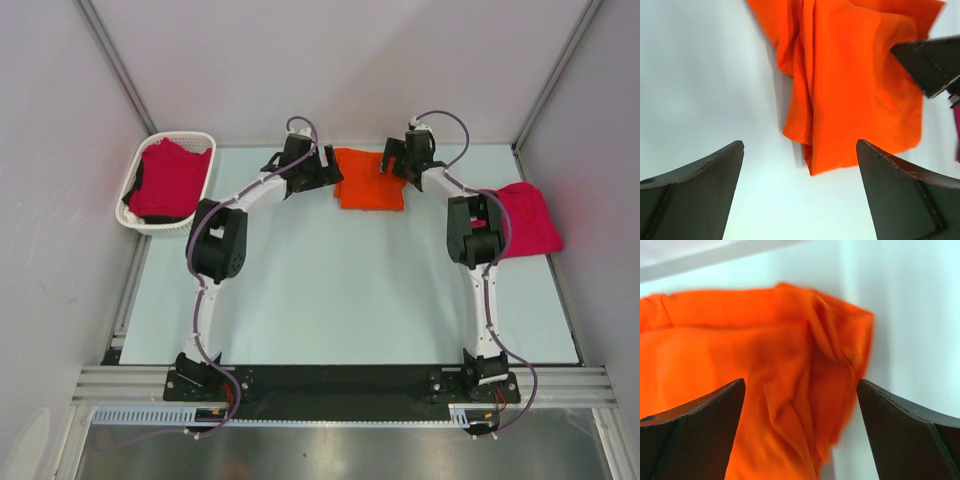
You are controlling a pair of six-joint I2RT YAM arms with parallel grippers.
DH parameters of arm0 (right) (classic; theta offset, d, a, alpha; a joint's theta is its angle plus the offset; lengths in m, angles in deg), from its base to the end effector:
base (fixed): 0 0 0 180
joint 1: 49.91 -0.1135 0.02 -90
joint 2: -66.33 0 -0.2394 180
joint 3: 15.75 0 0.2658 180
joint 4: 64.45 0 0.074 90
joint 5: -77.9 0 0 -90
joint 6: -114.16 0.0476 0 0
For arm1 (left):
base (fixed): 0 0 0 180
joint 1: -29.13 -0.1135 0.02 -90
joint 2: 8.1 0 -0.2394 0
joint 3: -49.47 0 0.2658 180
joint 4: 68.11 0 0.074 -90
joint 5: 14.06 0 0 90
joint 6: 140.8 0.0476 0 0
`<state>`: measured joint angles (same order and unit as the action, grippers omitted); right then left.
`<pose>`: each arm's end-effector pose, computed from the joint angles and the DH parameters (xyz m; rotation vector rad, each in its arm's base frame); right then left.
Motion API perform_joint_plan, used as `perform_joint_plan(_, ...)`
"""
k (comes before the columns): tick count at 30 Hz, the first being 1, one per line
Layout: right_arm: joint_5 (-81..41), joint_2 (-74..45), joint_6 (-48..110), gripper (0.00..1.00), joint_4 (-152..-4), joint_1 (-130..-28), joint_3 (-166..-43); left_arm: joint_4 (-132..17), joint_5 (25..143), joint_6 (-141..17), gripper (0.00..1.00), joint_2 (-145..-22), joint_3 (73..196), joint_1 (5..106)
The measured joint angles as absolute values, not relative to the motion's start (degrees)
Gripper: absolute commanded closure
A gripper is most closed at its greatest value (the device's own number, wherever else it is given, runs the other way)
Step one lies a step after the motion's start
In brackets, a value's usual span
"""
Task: Fold and stack the t-shirts
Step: Smooth out wrinkles on the folded tshirt, then put the neatly folded tshirt into the corner of the board with the right arm
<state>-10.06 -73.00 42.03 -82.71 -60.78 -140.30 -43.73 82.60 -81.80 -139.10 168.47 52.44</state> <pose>0.5508 0.1040 0.1354 0.1525 2.1524 0.2533 0.4889 -0.2167 0.1670 -0.0859 2.2778 -0.6435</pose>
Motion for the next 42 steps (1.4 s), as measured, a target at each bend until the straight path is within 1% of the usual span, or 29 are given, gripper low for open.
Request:
perform_joint_plan(5,-7.5,-61.83,41.46,0.0,-80.26,-60.32,-125.57,-46.6,82.95,-81.8,0.0,-134.29,164.34,52.44)
perform_joint_plan(7,-7.39,-58.05,41.85,0.0,-80.35,-59.25,-123.63,-48.28,83.8,-81.85,0.0,-134.07,164.36,52.44)
perform_joint_plan(11,-9.49,-55.86,43.51,0.0,-79.94,-56.35,-124.13,-48.52,85.13,-82.48,0.0,-134.77,164.34,52.44)
perform_joint_plan(14,-13.43,-57.98,44.94,0.0,-80.79,-54.01,-126.53,-48.48,85.44,-82.92,0.0,-135.47,164.01,52.44)
perform_joint_plan(18,-19.11,-64.95,46.71,0.0,-82.45,-52.52,-132.17,-48.08,85.33,-82.87,0.0,-135.54,162.09,52.44)
perform_joint_plan(21,-23.98,-68.8,48.94,0.0,-82.93,-52.7,-132.56,-47.49,85.11,-82.74,0.0,-135.54,161.43,52.44)
perform_joint_plan(27,-31.7,-70.07,52.59,0.0,-80.92,-52.74,-133.33,-46.84,84.61,-82.33,0.0,-135.54,161.41,52.42)
perform_joint_plan(34,-35.96,-70.59,54.33,0.0,-80.77,-52.65,-133.53,-46.75,84.08,-82.28,0.0,-135.54,161.41,52.4)
perform_joint_plan(38,-37.25,-72.93,54.64,0.0,-81.12,-52.85,-137.15,-46.64,84.04,-82.28,0.0,-135.54,161.41,52.38)
perform_joint_plan(39,-37.27,-73.52,54.62,0.01,-81.29,-53.02,-137.99,-46.53,84.02,-82.28,0.0,-135.54,161.41,52.38)
perform_joint_plan(42,-36.86,-75.12,54.36,0.09,-82.62,-53.99,-141.0,-46.14,83.8,-82.24,0.0,-135.54,161.41,52.38)
